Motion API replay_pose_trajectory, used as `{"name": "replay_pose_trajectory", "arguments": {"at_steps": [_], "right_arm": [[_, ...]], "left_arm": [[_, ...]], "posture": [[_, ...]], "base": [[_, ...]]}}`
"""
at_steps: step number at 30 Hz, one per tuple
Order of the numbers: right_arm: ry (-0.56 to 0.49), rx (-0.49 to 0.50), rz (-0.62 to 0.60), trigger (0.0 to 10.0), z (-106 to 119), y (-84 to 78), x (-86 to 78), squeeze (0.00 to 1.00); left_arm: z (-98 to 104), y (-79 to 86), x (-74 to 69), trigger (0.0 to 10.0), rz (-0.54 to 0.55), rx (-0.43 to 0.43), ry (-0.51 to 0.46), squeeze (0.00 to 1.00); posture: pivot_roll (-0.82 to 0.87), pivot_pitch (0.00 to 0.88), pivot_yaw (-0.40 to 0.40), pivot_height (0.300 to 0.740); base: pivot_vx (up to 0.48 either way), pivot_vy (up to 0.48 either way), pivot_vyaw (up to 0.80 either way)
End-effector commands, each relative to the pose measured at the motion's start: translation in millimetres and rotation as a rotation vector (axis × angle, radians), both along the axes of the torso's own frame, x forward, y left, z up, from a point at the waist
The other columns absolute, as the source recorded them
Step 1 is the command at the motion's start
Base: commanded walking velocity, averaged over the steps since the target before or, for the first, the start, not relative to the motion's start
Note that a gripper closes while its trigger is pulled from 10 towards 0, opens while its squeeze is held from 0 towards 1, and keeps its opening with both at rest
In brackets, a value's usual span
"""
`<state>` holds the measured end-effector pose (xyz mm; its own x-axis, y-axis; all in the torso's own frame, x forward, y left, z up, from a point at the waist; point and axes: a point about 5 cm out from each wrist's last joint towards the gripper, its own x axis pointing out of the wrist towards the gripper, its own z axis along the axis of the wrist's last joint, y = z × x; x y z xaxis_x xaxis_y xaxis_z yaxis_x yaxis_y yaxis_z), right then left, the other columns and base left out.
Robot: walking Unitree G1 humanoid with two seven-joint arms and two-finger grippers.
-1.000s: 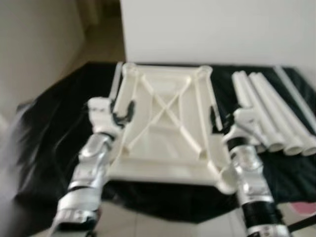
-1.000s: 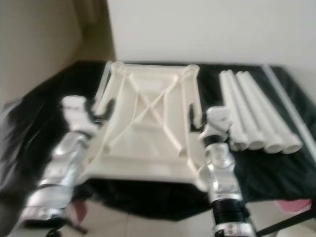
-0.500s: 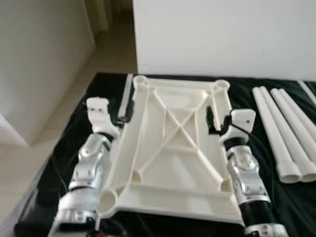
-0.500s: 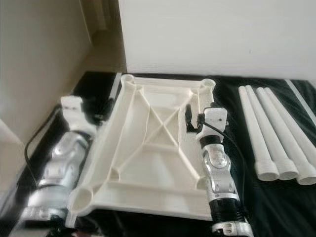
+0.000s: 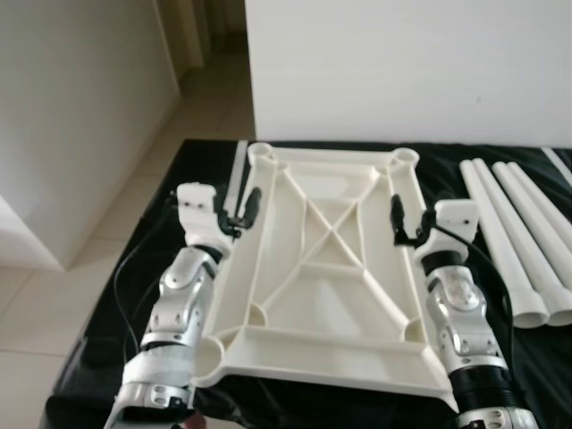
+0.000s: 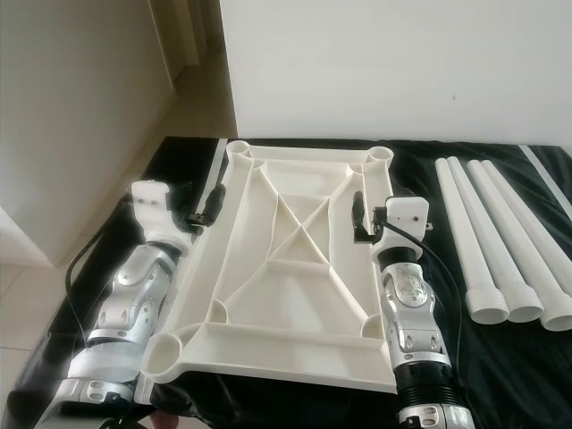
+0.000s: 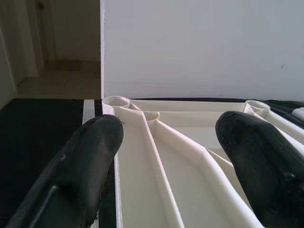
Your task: Building children table
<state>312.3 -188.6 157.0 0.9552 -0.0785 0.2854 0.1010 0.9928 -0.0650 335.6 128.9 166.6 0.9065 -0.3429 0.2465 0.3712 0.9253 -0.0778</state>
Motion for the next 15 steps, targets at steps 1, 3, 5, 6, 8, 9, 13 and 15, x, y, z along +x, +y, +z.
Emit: {"name": "replay_pose_trajectory", "arguments": {"at_steps": [1,3,5,6,8,9,13,15], "right_arm": [[0.038,0.004,-0.033,10.0,-6.5,-4.3,-0.6,0.00],[0.057,0.008,-0.050,10.0,-8.5,-6.3,0.2,0.00],[0.072,0.019,-0.063,10.0,-10.1,-8.3,1.0,0.00],[0.073,0.024,-0.064,10.0,-10.1,-8.6,1.2,0.00],[0.071,0.021,-0.063,10.0,-10.0,-8.6,1.0,0.00],[0.073,0.017,-0.062,10.0,-10.4,-8.8,0.8,0.00],[0.080,0.013,-0.065,10.0,-11.3,-9.3,0.9,0.00],[0.082,0.009,-0.066,10.0,-11.4,-9.5,0.5,0.00]], "left_arm": [[-1.0,-3.4,-3.0,10.0,-0.037,0.008,-0.002,0.00],[-1.1,-3.8,-3.1,10.0,-0.037,-0.004,-0.001,0.00],[-1.2,-3.9,-3.0,10.0,-0.035,-0.020,0.002,0.00],[-1.4,-3.7,-2.9,10.0,-0.035,-0.024,0.004,0.00],[-1.8,-3.5,-2.9,10.0,-0.033,-0.023,0.006,0.00],[-2.5,-3.3,-3.2,10.0,-0.032,-0.022,0.007,0.00],[-3.9,-2.5,-3.5,10.0,-0.027,-0.020,0.011,0.00],[-4.2,-2.5,-4.0,10.0,-0.027,-0.018,0.011,0.00]], "posture": [[-0.01,0.000,0.013,0.740],[-0.01,0.000,0.012,0.740],[-0.01,0.000,0.012,0.740],[-0.01,0.000,0.012,0.740],[-0.01,0.000,0.011,0.740],[-0.01,0.000,0.009,0.740],[-0.01,0.000,0.008,0.740],[-0.01,0.000,0.007,0.740]], "base": [[0.000,0.000,0.00],[0.000,0.000,0.00],[0.000,0.000,-0.38],[0.000,0.000,-0.76],[0.000,0.000,-0.76],[0.000,0.000,-0.76],[0.000,0.000,-0.75],[0.000,0.000,-0.74]]}}
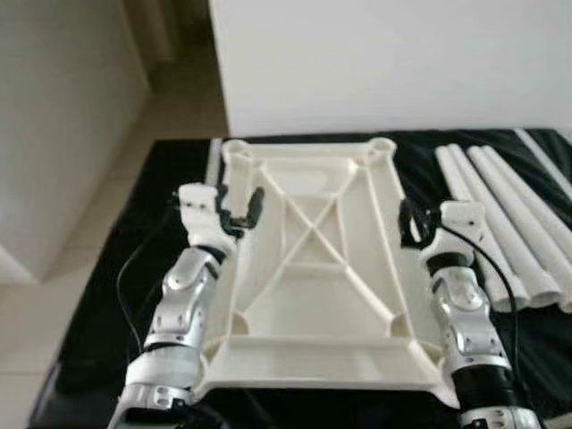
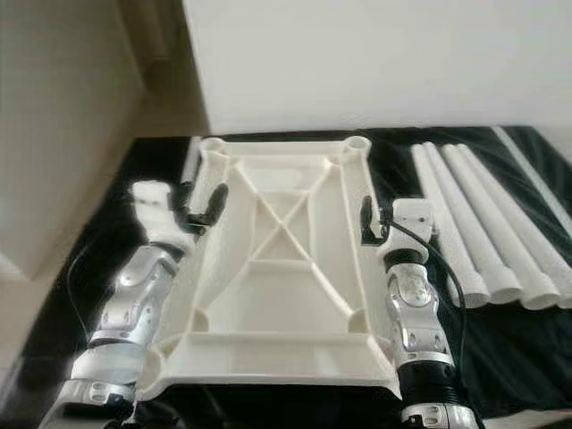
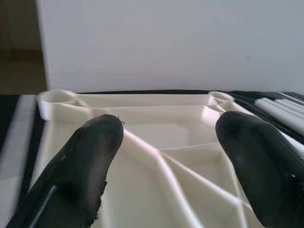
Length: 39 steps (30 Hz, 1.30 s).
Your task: Building children table
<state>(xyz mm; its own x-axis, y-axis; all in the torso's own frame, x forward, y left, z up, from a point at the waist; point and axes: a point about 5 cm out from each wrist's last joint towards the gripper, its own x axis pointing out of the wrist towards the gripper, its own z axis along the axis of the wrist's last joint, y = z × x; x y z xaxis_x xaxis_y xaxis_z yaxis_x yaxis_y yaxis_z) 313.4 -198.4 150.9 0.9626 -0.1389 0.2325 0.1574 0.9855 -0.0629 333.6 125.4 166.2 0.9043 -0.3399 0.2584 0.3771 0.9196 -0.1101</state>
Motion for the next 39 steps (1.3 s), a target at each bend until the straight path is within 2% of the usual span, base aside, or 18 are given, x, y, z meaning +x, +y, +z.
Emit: {"name": "replay_pose_trajectory", "arguments": {"at_steps": [1,9,16,20,25,26,27,33,34,39], "right_arm": [[0.031,0.000,-0.007,10.0,-5,0.1,-0.6,0.00],[0.001,-0.007,0.001,10.0,-1,0.2,-0.7,0.00],[-0.082,-0.020,0.024,10.0,13,0.1,-2.0,0.00],[-0.192,-0.052,0.006,10.0,38,-6.8,-4.0,0.00],[-0.240,-0.087,-0.051,10.0,55,-16.5,-4.2,0.00],[-0.266,-0.105,-0.099,10.0,65,-26.0,-4.5,0.00],[-0.263,-0.114,-0.100,10.0,68,-28.2,-3.4,0.00],[-0.258,-0.125,-0.114,10.0,73,-32.9,-2.3,0.00],[-0.261,-0.115,-0.161,10.0,77,-41.4,-3.5,0.00],[-0.261,-0.112,-0.162,10.0,77,-44.2,-4.9,0.00]], "left_arm": [[-4,0.9,-2.5,10.0,-0.021,0.019,0.010,0.00],[-4,0.6,-4.2,10.0,-0.027,0.045,-0.007,0.00],[-3,2.0,-5.2,10.0,-0.022,0.021,-0.014,0.00],[0,6.9,-6.5,10.0,-0.014,-0.017,-0.022,0.00],[4,16.2,-5.8,10.0,-0.001,-0.026,-0.039,0.00],[7,22.1,-5.4,10.0,0.002,-0.017,-0.051,0.00],[9,23.1,-5.9,10.0,-0.003,-0.016,-0.056,0.00],[13,22.0,-7.6,10.0,-0.019,-0.016,-0.064,0.00],[15,20.2,-9.6,10.0,-0.031,-0.013,-0.070,0.00],[15,16.8,-14.1,10.0,-0.043,0.010,-0.081,0.00]], "posture": [[-0.01,0.000,0.007,0.740],[-0.02,0.000,0.006,0.740],[-0.01,0.000,0.004,0.740],[-0.02,0.000,0.004,0.740],[-0.02,0.000,0.001,0.740],[-0.01,0.000,0.001,0.740],[-0.01,0.000,0.003,0.740],[-0.01,0.000,0.003,0.740],[-0.01,0.000,0.002,0.740],[-0.01,0.000,0.002,0.740]], "base": [[0.000,0.000,-0.74],[0.000,0.000,-0.71],[0.000,0.000,0.00],[0.000,0.000,0.00],[0.000,0.000,0.00],[0.000,0.000,0.00],[0.000,0.000,0.00],[0.000,0.000,0.00],[0.000,0.000,0.00],[0.000,0.000,0.00]]}}
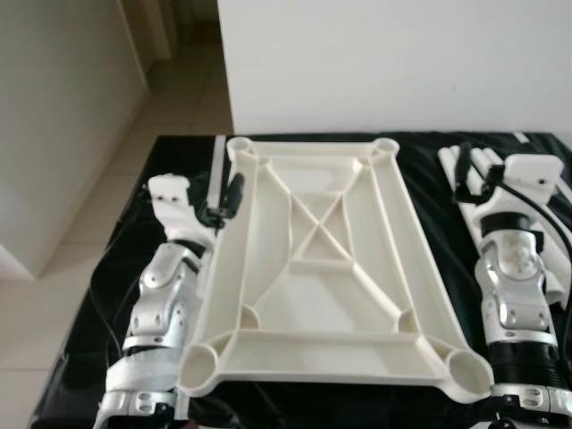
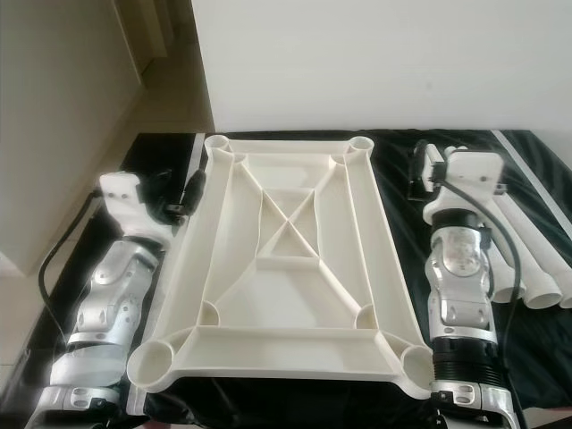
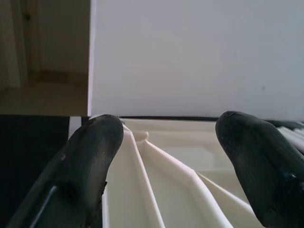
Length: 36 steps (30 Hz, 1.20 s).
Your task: Building children table
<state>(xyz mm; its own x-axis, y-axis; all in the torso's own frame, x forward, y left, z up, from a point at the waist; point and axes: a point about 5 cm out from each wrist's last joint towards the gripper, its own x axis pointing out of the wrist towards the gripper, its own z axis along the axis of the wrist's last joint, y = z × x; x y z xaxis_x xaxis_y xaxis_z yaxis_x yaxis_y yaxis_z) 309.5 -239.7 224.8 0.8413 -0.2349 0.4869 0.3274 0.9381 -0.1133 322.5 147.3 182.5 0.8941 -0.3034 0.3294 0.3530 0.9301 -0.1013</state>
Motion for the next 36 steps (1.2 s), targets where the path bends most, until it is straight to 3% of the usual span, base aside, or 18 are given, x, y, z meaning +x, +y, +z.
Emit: {"name": "replay_pose_trajectory", "arguments": {"at_steps": [1,8,24,29,36], "right_arm": [[-0.002,0.003,-0.006,10.0,1,-1.9,-1.2,0.00],[0.026,0.009,0.010,10.0,-7,4.4,-1.5,0.00],[0.056,0.022,0.026,10.0,-14,9.6,-0.5,0.00],[0.054,0.016,0.029,10.0,-13,9.3,-1.6,0.00],[0.055,0.012,0.034,10.0,-13,10.5,-1.5,0.00]], "left_arm": [[-3,-5.8,-4.2,10.0,-0.076,0.048,-0.009,0.00],[-4,-6.2,-8.1,10.0,-0.086,0.052,-0.010,0.00],[-3,-3.6,-9.1,10.0,-0.078,0.027,0.004,0.00],[-3,-1.7,-6.5,10.0,-0.040,-0.027,0.027,0.00],[-4,0.4,-4.3,10.0,-0.021,-0.031,0.043,0.00]], "posture": [[-0.01,0.000,0.001,0.740],[0.00,0.000,0.001,0.740],[0.00,0.000,0.001,0.740],[-0.01,0.000,0.003,0.740],[-0.01,0.000,0.006,0.740]], "base": [[0.000,0.000,0.00],[0.000,-0.085,0.00],[0.000,-0.451,0.00],[0.000,0.000,0.00],[0.000,0.000,0.00]]}}
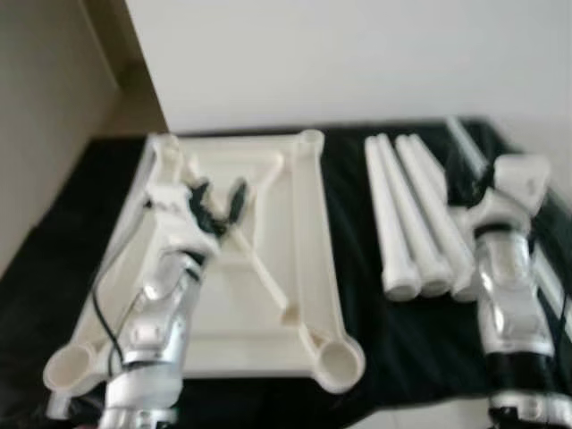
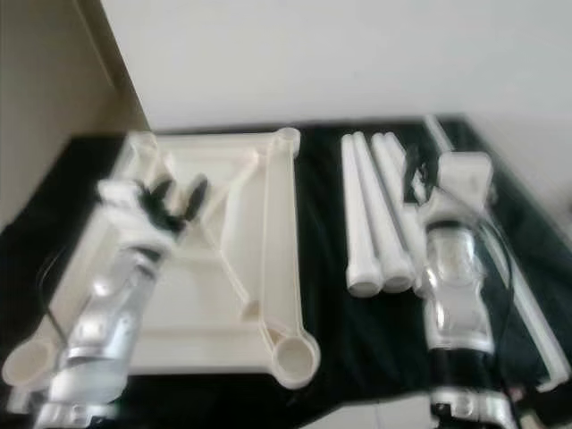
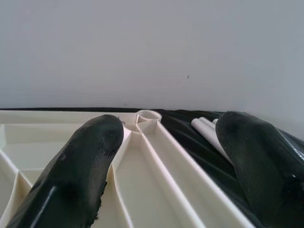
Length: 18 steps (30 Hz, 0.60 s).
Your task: Building children table
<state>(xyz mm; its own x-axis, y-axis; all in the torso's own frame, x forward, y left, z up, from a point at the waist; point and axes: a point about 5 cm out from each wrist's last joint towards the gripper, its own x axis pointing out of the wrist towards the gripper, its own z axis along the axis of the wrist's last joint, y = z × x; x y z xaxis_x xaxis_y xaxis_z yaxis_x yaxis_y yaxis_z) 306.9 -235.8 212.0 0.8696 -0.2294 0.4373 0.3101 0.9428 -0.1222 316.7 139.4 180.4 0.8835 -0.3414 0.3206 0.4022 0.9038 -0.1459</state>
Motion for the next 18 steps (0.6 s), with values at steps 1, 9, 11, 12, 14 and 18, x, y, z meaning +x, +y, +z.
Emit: {"name": "replay_pose_trajectory", "arguments": {"at_steps": [1,9,11,12,14,18], "right_arm": [[0.000,0.003,0.024,10.0,-0.5,7.2,1.1,0.00],[0.008,0.005,0.029,10.0,-4.2,9.6,0.1,0.00],[0.010,0.005,0.029,10.0,-4.5,9.8,0.0,0.00],[0.010,0.005,0.029,10.0,-4.5,9.8,0.0,0.00],[0.013,0.006,0.032,10.0,-6.1,10.9,0.3,0.00],[0.018,0.009,0.034,10.0,-7.9,11.8,0.4,0.00]], "left_arm": [[-2.1,8.8,1.7,10.0,0.037,0.009,0.021,0.00],[-6.5,10.8,2.2,10.0,0.027,-0.014,0.060,0.00],[-7.1,10.7,2.3,10.0,0.026,-0.007,0.063,0.00],[-7.1,10.7,2.3,10.0,0.026,-0.007,0.063,0.00],[-7.6,10.6,2.8,10.0,0.022,-0.001,0.066,0.00],[-8.3,10.2,2.9,10.0,0.018,0.004,0.069,0.00]], "posture": [[-0.01,0.000,0.008,0.740],[-0.01,0.000,0.014,0.740],[-0.01,0.000,0.014,0.740],[-0.01,0.000,0.014,0.740],[0.00,0.000,0.017,0.740],[0.00,0.000,0.017,0.740]], "base": [[0.000,0.000,0.00],[0.000,0.000,0.00],[0.000,0.000,0.00],[0.000,0.000,0.00],[0.000,0.000,0.00],[0.000,0.000,0.00]]}}
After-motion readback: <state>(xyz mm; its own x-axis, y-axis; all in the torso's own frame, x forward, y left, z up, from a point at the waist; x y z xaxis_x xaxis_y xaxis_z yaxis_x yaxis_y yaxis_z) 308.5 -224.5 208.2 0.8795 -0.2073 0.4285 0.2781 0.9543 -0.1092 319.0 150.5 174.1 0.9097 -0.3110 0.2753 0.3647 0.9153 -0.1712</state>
